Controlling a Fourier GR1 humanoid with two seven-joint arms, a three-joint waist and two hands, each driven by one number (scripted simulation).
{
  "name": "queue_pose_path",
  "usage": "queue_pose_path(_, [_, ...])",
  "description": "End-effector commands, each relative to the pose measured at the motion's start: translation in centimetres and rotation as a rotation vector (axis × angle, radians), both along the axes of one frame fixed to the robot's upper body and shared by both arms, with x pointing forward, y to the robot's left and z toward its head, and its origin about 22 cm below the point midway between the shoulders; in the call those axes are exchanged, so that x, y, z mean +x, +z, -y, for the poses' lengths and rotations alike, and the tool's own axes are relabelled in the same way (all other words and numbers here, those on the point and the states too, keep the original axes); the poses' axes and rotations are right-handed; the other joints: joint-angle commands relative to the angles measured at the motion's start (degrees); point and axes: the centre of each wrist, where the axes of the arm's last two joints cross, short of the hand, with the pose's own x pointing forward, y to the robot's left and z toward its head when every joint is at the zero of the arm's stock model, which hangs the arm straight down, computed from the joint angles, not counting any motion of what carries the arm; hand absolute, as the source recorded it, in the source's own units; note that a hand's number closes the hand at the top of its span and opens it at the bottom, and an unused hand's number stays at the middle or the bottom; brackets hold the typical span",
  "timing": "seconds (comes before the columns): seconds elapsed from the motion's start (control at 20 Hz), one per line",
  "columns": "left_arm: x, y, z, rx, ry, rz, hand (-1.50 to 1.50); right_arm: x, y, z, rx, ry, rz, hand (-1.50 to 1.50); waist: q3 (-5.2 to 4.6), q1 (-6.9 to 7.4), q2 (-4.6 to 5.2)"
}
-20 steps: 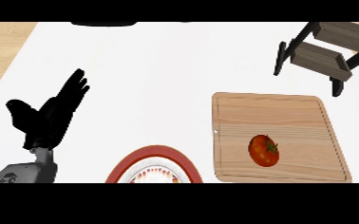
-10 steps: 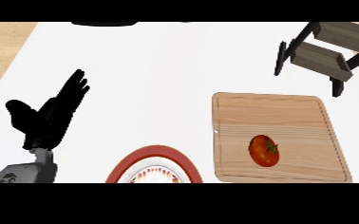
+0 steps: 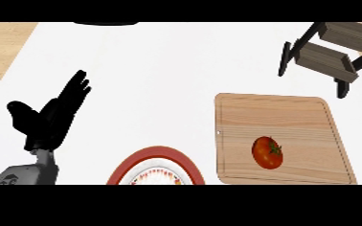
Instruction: Pick the pear from the cutting board and place it in the tiered basket
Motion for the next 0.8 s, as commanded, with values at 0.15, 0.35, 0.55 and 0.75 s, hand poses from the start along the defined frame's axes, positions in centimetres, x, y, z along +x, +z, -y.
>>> queue_pose_path(0.15, [0.8, 1.6, 0.6, 0.012, -0.017, 0.007, 0.0, -4.5, 1.0, 4.9, 0.093, -0.151, 0.056, -1.5, 0.07, 0.26, 0.12])
queue_pose_path(0.35, [0.7, 0.2, -0.7, 0.0, -0.009, 0.0, 0.0, -9.5, 1.6, 9.0, 0.104, -0.201, 0.077, -1.5, 0.15, 0.01, 0.56])
queue_pose_path(0.55, [0.3, 0.4, 0.4, -0.017, 0.009, 0.014, 0.0, -13.4, 1.6, 11.7, 0.106, -0.223, 0.083, -1.5, 0.29, -0.25, 0.29])
queue_pose_path(0.75, [0.7, -0.2, 0.9, -0.004, 0.017, 0.011, 0.0, -15.4, 1.1, 13.1, 0.085, -0.24, 0.111, -1.5, 0.37, -0.7, 0.57])
